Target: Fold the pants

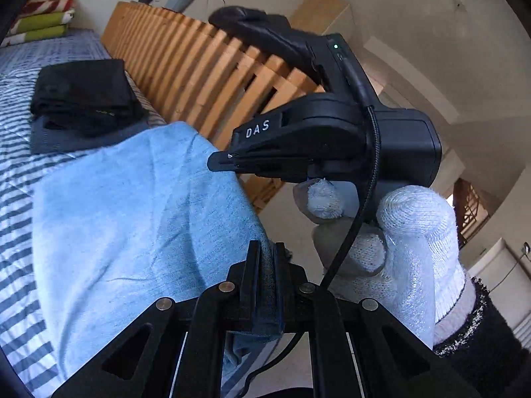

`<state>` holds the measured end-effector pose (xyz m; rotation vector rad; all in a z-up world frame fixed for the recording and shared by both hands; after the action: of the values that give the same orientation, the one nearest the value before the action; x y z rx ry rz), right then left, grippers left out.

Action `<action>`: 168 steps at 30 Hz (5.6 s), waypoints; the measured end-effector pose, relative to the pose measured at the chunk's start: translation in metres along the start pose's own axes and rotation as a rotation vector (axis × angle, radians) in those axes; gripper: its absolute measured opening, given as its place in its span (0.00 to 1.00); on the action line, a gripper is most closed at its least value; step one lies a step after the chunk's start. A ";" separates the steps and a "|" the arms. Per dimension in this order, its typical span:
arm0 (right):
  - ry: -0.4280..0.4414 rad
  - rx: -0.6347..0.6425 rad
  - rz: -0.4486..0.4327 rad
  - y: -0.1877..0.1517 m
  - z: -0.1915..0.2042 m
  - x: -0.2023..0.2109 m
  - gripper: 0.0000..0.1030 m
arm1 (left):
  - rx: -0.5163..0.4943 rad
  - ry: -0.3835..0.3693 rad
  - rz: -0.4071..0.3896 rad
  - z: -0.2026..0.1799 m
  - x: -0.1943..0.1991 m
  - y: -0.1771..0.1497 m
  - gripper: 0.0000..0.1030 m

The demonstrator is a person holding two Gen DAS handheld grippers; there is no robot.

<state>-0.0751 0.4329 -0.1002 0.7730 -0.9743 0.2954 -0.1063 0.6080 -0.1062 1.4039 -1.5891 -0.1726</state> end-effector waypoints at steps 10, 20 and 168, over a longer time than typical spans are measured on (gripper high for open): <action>-0.173 -0.039 0.019 0.003 -0.116 -0.034 0.03 | 0.012 -0.029 0.167 -0.025 -0.138 -0.007 0.10; -0.275 -0.017 0.019 -0.004 -0.136 -0.047 0.18 | 0.038 -0.041 0.177 0.019 -0.052 -0.026 0.50; 0.140 0.729 0.232 -0.149 0.261 -0.052 0.28 | 0.689 0.468 -0.148 0.310 0.395 -0.175 0.56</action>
<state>-0.1861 0.1500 -0.1262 1.2783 -0.8188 0.9261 -0.1538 0.0815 -0.1627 1.9074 -1.1856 0.6342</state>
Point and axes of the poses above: each gripper's, at about its wrist camera, not at the fingertips, and x roughly against the way its jaws point, z to its left, y to its top, the point moved 8 cm from there along -x, roughly the way its jaws point, and after that the axes turned 5 degrees about y, right-handed, at the moved point
